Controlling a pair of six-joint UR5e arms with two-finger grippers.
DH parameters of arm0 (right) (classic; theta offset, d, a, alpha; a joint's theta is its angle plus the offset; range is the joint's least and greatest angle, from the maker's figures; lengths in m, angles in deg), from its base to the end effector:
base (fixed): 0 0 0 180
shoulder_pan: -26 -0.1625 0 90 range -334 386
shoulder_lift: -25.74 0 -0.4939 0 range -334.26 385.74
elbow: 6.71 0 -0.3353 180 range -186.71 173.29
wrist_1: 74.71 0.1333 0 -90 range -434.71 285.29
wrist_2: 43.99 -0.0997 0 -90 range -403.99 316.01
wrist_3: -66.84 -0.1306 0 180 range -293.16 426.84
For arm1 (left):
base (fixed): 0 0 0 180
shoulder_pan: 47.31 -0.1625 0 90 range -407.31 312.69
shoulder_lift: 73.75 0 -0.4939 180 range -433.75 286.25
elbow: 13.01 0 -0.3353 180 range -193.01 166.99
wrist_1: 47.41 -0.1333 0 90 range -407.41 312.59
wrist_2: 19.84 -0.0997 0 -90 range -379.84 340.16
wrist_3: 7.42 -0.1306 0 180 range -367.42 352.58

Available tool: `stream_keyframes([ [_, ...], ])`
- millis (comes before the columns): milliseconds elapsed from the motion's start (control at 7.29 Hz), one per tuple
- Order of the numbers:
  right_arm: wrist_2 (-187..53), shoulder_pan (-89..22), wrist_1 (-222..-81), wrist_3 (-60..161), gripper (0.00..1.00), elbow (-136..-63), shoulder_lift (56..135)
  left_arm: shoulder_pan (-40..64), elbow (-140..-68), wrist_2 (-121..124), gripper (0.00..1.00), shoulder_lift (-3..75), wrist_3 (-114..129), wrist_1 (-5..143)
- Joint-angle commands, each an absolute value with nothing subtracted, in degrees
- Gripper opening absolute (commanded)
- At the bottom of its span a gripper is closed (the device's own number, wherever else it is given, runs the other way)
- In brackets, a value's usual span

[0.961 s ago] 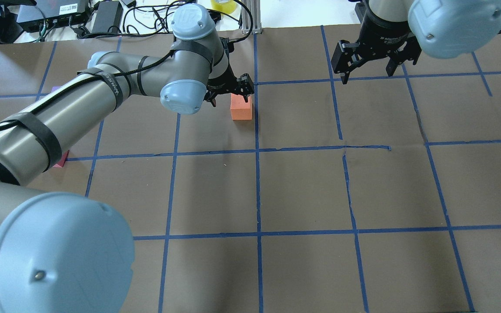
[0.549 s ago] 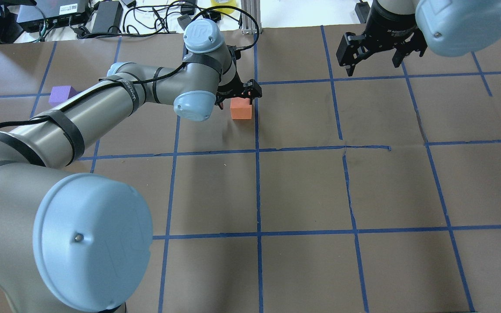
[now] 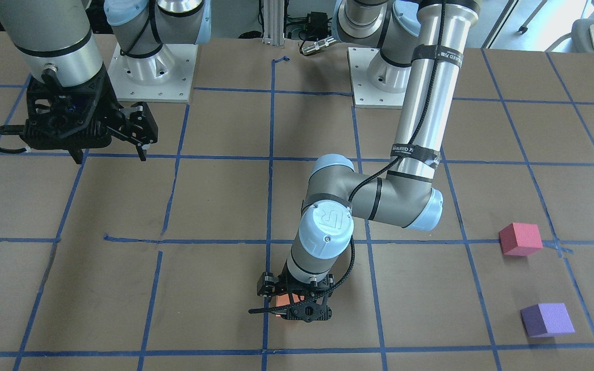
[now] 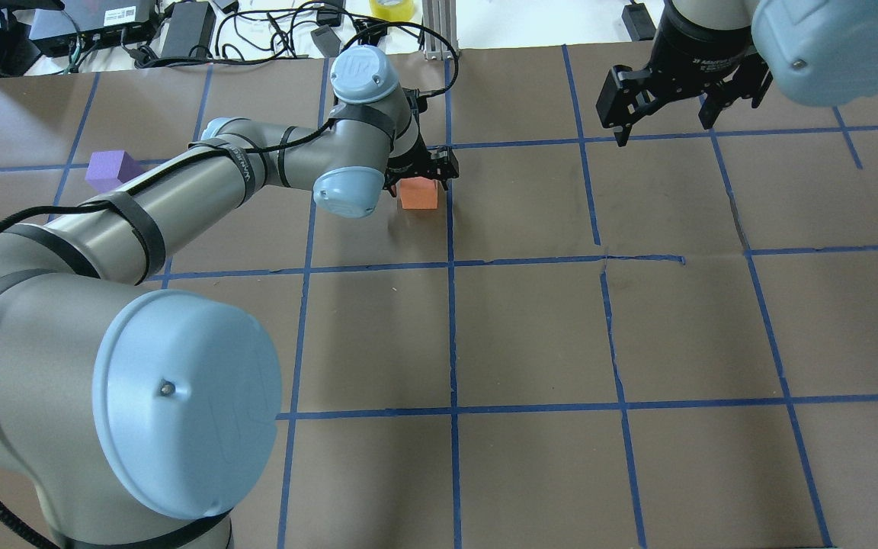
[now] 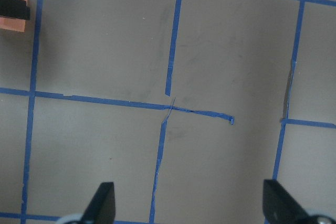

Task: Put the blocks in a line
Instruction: 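Carry the orange cube with the left gripper toward the purple cube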

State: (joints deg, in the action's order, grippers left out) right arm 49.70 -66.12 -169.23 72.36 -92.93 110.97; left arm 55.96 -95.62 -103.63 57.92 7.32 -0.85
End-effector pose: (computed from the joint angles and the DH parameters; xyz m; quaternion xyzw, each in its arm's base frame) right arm 0.1427 -0.4789 0.5250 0.0656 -0.9969 0.0298 0.0331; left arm -0.3098 -0.6713 0.2303 0.0084 -0.9953 0.0643 0.0717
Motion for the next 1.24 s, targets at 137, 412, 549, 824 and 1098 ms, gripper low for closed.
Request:
stream_keyframes([
  [137,47.0,-66.0,-170.6,71.7,1.00,-98.0,114.0,55.9,-95.5,-104.1,0.98,58.7,3.5,-1.1],
  [412,47.1,-66.0,-170.9,71.8,1.00,-98.3,114.9,55.4,-95.4,-105.7,0.45,58.3,-2.6,-1.0],
  [549,47.0,-66.1,-170.9,71.8,1.00,-98.3,114.9,54.5,-96.2,-111.8,0.00,56.9,-6.3,-0.8],
  [824,47.1,-66.0,-171.0,72.1,1.00,-98.3,115.0,48.9,-96.3,-115.0,0.00,54.7,-8.7,0.0],
  [1098,47.9,-65.8,-171.0,72.6,1.00,-98.3,114.9,39.4,-96.4,-117.2,0.00,51.1,-20.5,7.8],
])
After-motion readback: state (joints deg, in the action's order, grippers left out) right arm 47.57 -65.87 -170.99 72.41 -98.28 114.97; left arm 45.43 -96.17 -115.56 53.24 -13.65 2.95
